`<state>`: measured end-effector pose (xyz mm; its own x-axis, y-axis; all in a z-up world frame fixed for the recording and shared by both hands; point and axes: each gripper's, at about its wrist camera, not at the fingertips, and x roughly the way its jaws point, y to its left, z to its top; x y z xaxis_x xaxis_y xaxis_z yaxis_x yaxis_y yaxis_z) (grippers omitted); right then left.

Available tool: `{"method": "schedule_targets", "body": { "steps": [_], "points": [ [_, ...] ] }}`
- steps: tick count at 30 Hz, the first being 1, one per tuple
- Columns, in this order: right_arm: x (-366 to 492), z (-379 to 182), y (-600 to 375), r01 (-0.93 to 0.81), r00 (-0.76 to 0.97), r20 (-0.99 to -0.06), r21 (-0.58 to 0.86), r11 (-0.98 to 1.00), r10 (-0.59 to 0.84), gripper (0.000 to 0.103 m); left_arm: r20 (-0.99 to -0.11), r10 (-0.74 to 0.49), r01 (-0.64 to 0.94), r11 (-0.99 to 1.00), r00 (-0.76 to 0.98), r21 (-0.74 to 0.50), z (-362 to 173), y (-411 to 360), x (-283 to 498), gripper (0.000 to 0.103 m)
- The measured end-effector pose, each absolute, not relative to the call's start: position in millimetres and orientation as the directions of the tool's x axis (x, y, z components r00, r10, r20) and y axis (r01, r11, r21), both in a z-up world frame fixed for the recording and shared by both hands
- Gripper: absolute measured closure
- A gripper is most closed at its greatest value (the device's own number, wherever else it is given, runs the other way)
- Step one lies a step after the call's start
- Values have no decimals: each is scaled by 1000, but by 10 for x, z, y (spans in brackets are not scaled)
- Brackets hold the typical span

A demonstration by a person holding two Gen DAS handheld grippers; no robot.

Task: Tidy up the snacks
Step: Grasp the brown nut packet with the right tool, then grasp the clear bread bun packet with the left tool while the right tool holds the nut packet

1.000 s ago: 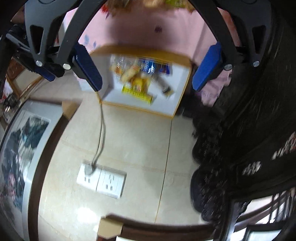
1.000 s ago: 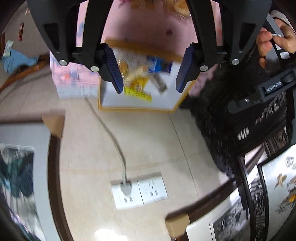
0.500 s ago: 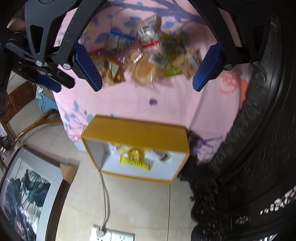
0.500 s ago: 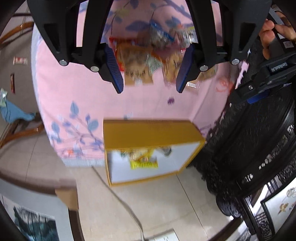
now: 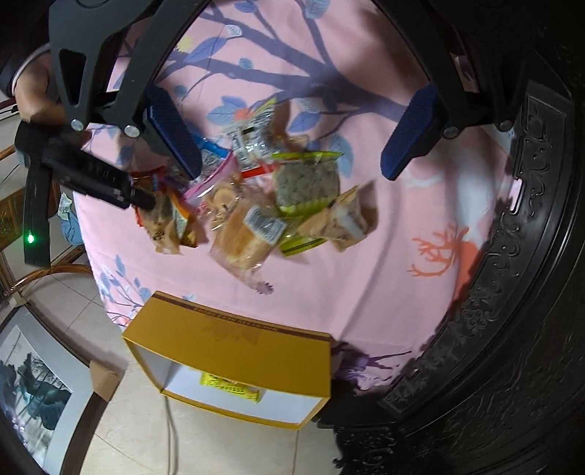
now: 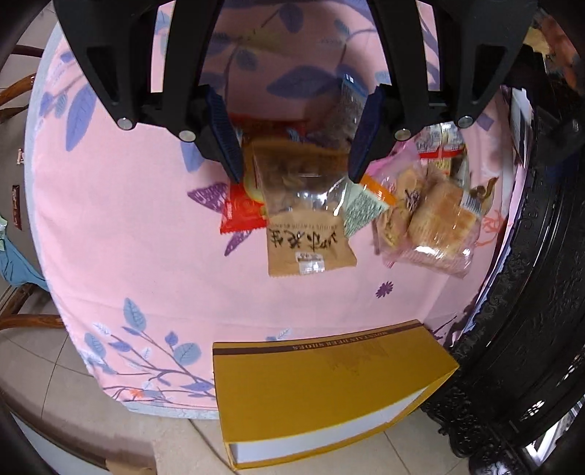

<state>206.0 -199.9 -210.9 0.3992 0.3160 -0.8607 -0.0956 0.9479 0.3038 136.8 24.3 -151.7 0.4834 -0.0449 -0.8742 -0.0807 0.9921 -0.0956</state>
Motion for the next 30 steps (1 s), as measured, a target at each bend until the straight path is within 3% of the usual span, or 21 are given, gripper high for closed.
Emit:
{"method": "schedule_targets", "body": {
  "steps": [8,13,18,24,30],
  "points": [
    [2342,-2243,-2042,-39,350,-851,404,914,391,42,-878,-40,-103,990,476,-101,-1540,349,1393,3],
    [2359,-2258,-2087,-43,339,-852,411,911,400,62,-886,-45,-87,992,461,-96,-1604,318,1437,3],
    [2253,-2218,-2186,13,349,-827,476,880,442,69,-879,-55,-29,997,474,-78,-1622,220,1497,3],
    [2014,-2075,-2295,41,382,-772,563,825,508,69,-851,-109,109,992,514,-61,-1712,-13,1846,3],
    [1885,-1976,-2401,60,400,-738,613,788,544,69,-881,-95,188,982,464,-7,-1947,-223,2224,19]
  ]
}}
